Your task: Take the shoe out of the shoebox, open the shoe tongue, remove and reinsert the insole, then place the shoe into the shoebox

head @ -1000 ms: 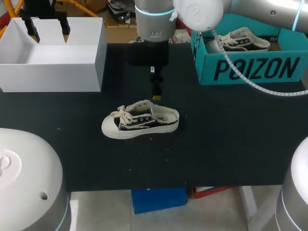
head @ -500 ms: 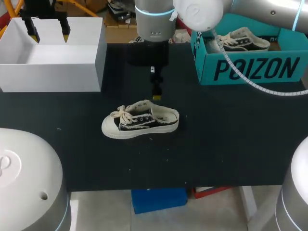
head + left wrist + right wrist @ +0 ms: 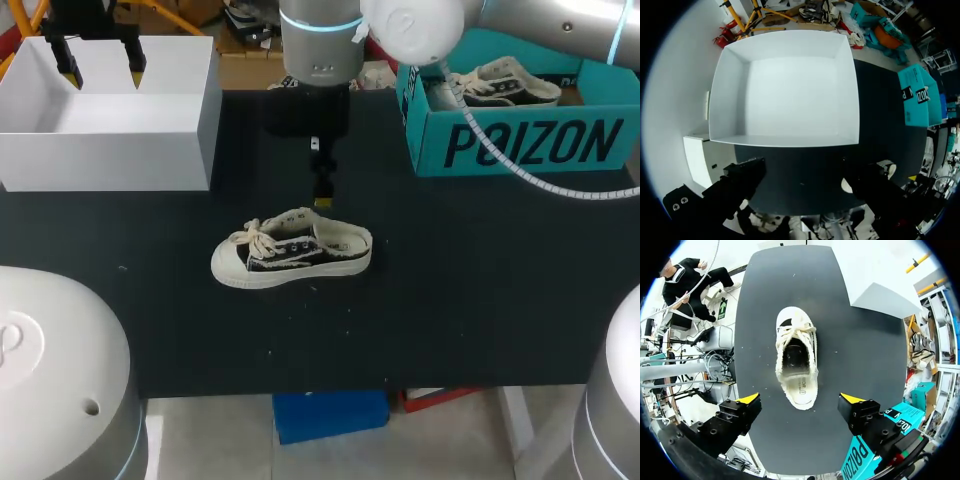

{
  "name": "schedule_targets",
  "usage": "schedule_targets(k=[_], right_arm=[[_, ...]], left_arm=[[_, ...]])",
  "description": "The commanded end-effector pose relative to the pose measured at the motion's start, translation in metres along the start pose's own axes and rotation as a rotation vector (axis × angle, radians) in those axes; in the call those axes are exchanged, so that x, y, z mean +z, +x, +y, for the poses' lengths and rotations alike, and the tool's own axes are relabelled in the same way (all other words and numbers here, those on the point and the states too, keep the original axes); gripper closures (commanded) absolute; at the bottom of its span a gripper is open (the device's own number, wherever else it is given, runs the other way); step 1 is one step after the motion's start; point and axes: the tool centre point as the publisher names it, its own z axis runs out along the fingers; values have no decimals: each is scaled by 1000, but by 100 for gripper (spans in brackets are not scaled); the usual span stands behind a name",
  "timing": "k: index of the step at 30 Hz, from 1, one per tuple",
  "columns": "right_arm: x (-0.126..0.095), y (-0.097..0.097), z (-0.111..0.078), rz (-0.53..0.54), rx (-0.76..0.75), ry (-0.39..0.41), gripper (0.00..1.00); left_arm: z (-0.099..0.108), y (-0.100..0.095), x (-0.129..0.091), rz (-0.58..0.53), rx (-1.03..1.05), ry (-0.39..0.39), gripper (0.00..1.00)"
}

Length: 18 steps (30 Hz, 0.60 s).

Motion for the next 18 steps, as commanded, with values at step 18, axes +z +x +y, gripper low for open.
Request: schedule_targets(k=[18], right_arm=[[10, 32, -23, -90, -25, -454, 0]], left_arm=[[0, 0, -1, -2, -2, -2, 0]])
